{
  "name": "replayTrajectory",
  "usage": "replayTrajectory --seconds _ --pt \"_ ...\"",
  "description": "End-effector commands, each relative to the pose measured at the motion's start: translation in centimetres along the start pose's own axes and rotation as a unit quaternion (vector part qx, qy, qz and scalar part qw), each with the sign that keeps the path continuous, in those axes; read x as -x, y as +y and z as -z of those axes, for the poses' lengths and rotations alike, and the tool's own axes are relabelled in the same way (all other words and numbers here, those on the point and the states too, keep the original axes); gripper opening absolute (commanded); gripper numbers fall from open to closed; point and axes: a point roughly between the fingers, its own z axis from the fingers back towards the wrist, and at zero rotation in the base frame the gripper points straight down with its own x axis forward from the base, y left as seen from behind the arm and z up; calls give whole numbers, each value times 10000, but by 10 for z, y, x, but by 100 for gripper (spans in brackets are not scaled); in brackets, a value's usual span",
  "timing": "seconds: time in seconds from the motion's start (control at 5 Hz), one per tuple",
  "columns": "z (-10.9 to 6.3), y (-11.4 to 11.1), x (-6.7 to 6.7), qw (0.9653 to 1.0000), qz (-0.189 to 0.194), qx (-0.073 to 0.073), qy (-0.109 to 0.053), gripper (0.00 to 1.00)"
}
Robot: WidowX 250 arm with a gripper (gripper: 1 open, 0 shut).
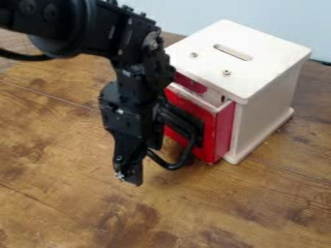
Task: Open the drawer
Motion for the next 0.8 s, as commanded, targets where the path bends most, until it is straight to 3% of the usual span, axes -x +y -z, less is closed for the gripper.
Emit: replayTrajectory --seconds 0.0,0.2,0.4,0.6 --pt "-30 -22 7 9990 -152 418 78 100" --pt "-36 -29 10 9986 -290 431 45 100" --pt "-40 -28 10 9989 -148 435 57 100" --pt "-29 -24 23 9989 -231 409 -12 100"
